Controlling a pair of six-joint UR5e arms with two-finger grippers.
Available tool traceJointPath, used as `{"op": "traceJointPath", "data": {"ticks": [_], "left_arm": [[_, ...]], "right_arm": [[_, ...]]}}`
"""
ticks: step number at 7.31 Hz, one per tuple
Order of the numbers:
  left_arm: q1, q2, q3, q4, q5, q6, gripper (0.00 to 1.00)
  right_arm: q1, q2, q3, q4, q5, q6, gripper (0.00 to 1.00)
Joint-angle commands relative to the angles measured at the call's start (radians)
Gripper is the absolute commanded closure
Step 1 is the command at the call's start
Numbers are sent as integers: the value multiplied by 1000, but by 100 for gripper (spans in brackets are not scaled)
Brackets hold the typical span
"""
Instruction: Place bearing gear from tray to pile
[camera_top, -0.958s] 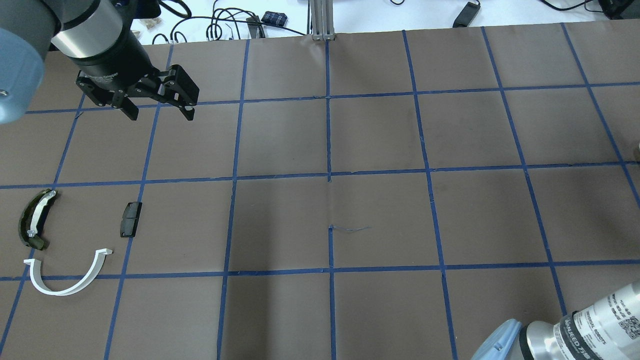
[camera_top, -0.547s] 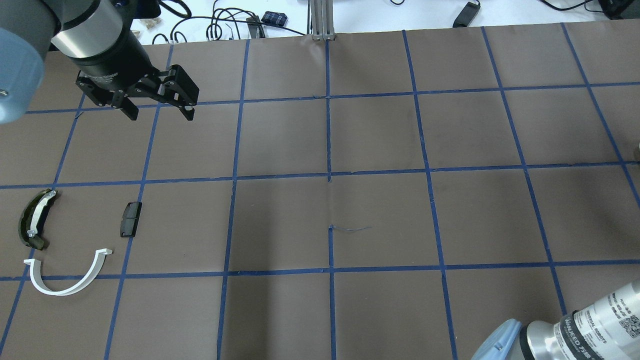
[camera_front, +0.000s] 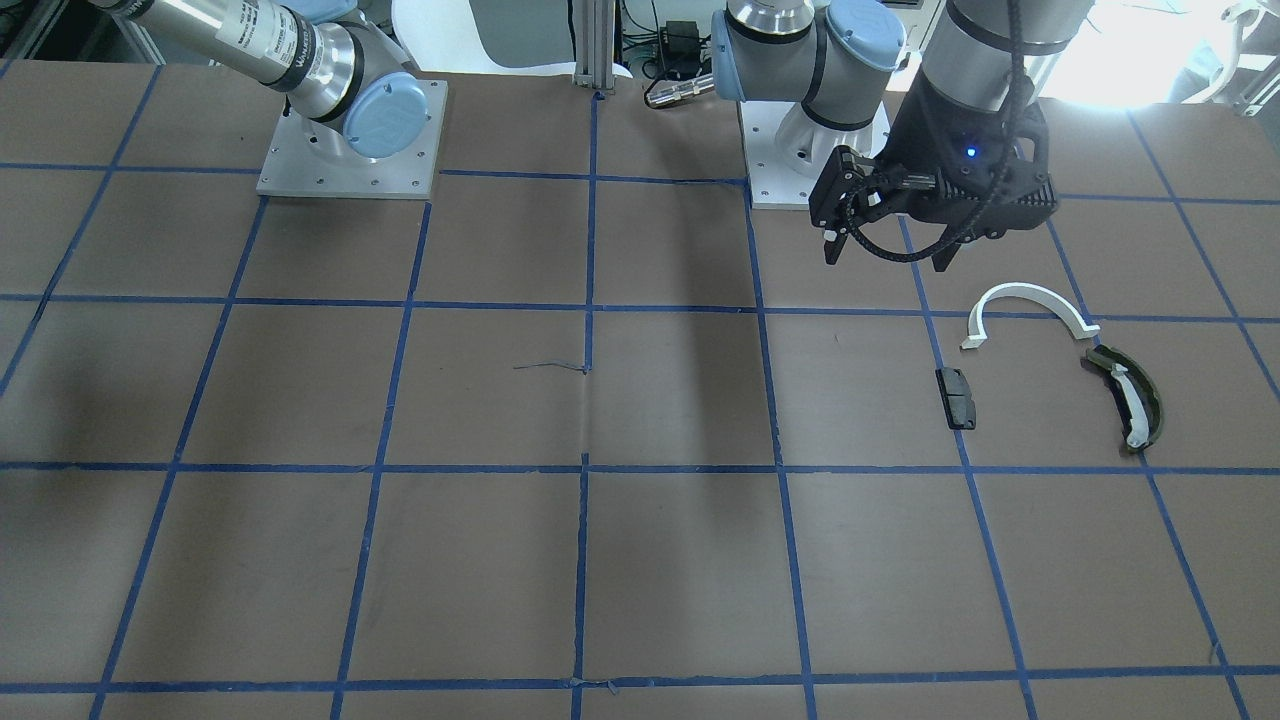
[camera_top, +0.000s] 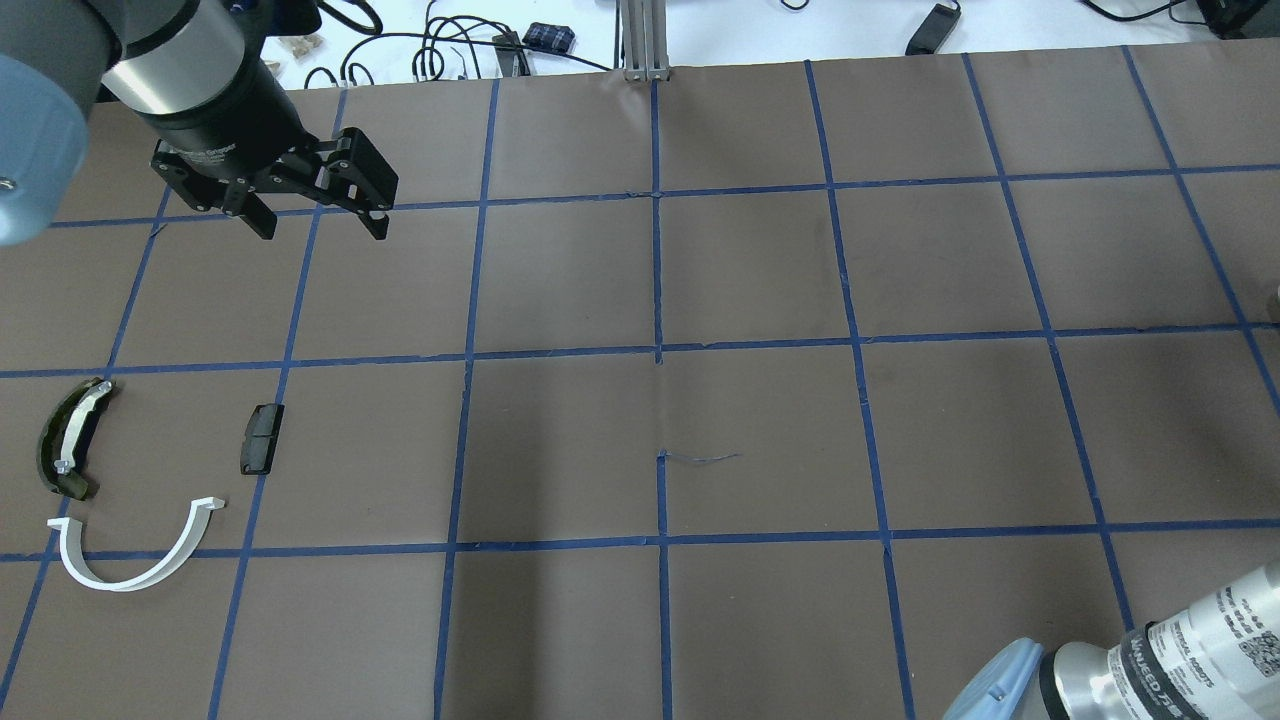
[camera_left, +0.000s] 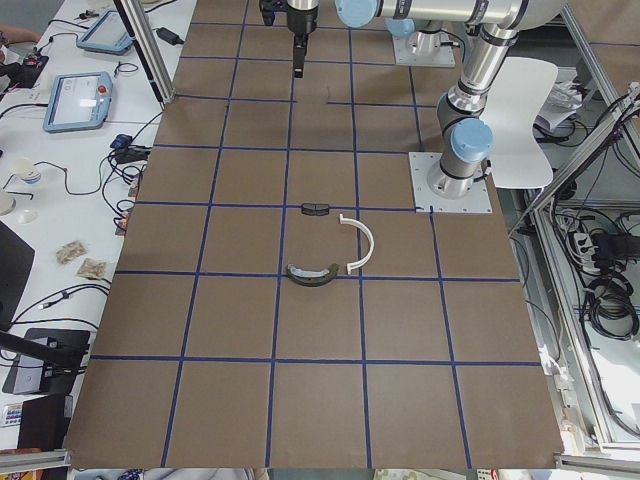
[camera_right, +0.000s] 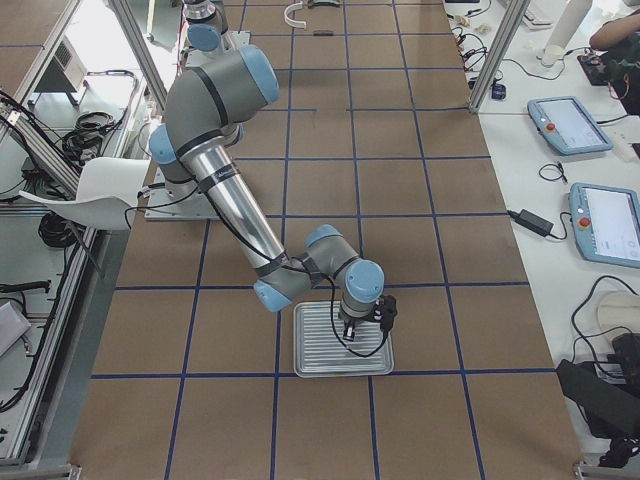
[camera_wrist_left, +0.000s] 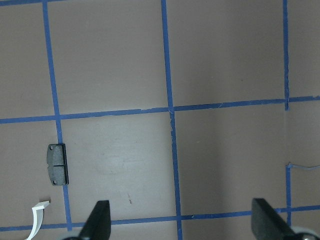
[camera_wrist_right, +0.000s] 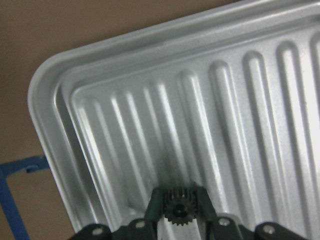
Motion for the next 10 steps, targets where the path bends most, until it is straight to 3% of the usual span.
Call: {"op": "traceJointPath", "data": {"ticks": [1,2,4,5,7,10], "left_arm": [[0,0,0,0,-1,-1,0],[0,0,-1,0,-1,-1,0],[0,1,-3,0,-1,-1,0],[0,1,-1,0,-1,-1,0],[0,1,-3,0,-1,-1,0],[0,3,-3,0,-3,-1,0]], "right_arm": [[0,-13,-9,9,0,1,87],[0,-30,-15,14,7,-5,87],[21,-164,-12,84,23,-15,90],[87,-211,-6,150,38,-21,91],[298,-261,-1,223,44,76,90],[680,-263,-1,227,37,580,90]]}}
